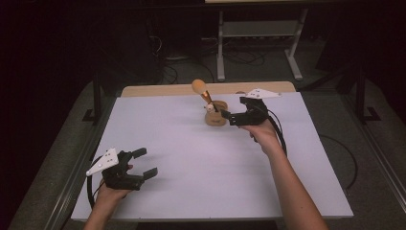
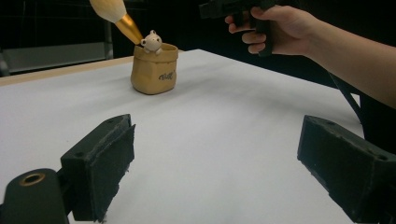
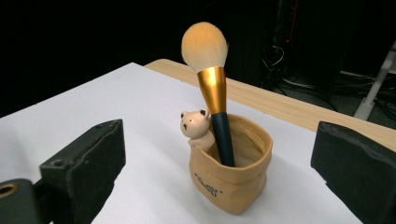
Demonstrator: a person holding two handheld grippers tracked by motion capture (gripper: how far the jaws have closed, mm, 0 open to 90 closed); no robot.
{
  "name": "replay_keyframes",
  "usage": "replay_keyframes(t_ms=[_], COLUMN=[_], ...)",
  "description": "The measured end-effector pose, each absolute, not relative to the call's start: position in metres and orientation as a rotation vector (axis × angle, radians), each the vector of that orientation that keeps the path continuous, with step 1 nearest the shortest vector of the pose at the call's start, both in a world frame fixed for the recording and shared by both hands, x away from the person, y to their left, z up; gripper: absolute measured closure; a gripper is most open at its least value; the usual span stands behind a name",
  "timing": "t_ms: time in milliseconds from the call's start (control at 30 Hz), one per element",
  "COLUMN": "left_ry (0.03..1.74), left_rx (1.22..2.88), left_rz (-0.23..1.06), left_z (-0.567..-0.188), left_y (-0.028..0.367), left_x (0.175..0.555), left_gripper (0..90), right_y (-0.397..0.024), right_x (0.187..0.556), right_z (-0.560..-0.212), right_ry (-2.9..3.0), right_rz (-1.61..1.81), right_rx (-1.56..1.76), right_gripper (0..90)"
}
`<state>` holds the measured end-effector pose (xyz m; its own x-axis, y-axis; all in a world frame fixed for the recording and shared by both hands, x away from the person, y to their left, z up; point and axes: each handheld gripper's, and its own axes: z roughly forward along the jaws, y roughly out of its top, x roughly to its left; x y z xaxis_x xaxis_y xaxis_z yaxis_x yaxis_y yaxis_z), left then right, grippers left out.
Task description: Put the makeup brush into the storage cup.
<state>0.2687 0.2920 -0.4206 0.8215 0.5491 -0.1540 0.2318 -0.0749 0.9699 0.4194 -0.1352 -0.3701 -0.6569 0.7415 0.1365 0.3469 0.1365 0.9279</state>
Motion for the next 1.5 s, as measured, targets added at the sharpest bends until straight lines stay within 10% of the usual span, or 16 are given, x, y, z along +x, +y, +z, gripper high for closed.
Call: replay_keyframes(t_ms=[1500], left_ry=[0.631], left_rx=[1.648], left_rz=[0.297], left_z=[-0.420], left_y=[0.294], left_x=[0.264], left_gripper=[10.5], right_y=[-0.173], right_x=[0.363], right_z=[-0.371], right_ry=[2.050], right_rz=[1.552], right_rx=[1.024], right_gripper=[2.1])
